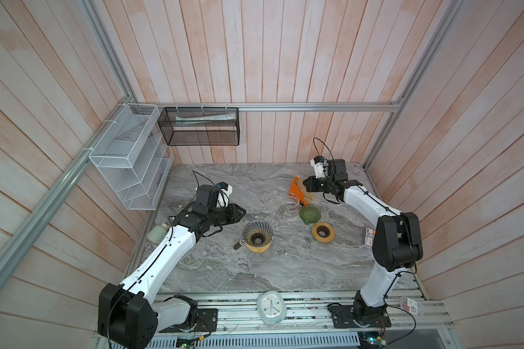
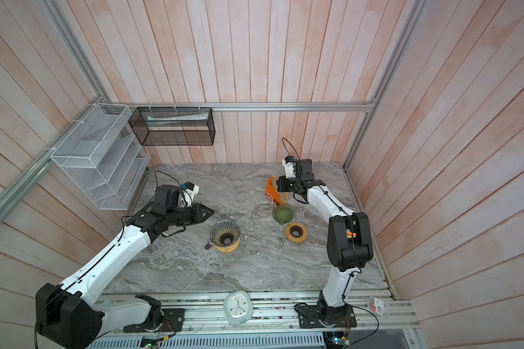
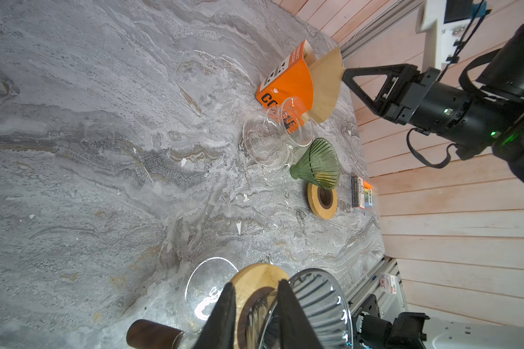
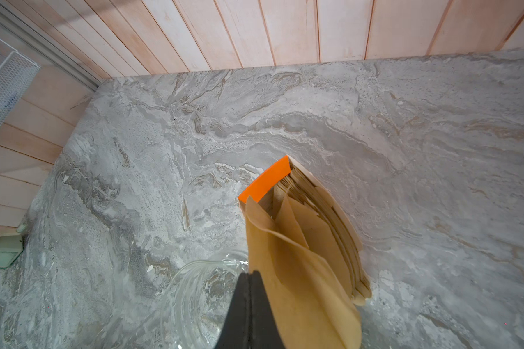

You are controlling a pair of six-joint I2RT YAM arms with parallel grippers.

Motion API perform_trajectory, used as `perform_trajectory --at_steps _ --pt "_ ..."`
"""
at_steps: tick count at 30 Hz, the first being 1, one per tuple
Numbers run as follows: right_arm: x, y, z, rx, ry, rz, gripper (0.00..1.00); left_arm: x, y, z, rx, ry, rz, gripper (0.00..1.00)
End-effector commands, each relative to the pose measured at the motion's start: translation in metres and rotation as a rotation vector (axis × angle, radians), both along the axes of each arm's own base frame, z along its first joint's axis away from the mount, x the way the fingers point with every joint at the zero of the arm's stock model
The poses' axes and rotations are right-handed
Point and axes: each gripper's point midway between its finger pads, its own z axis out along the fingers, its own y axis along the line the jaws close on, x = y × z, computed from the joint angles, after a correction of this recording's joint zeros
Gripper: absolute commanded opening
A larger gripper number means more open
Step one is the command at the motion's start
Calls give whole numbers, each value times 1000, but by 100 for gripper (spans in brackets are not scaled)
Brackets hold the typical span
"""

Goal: Place the coffee filter in the dripper
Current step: 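Lift the tan filter out of the orange box with the right gripper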

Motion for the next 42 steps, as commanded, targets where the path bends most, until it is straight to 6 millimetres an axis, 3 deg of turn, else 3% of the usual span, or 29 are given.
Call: perform_trajectory --at_steps 1,16,27,36,42 --pt "-10 -2 9 -20 -6 -1 0 -2 1 4 -6 -28 -12 27" --pt "-23 -9 39 -27 -53 -19 0 -3 3 5 -3 -43 -5 27" --pt "-45 -4 85 -37 -117 -8 0 2 13 7 49 -40 50 27" --pt "-84 22 133 -55 -186 53 0 3 23 22 90 -76 86 27" --pt "-129 53 162 -42 -212 154 0 0 34 35 127 -105 116 27"
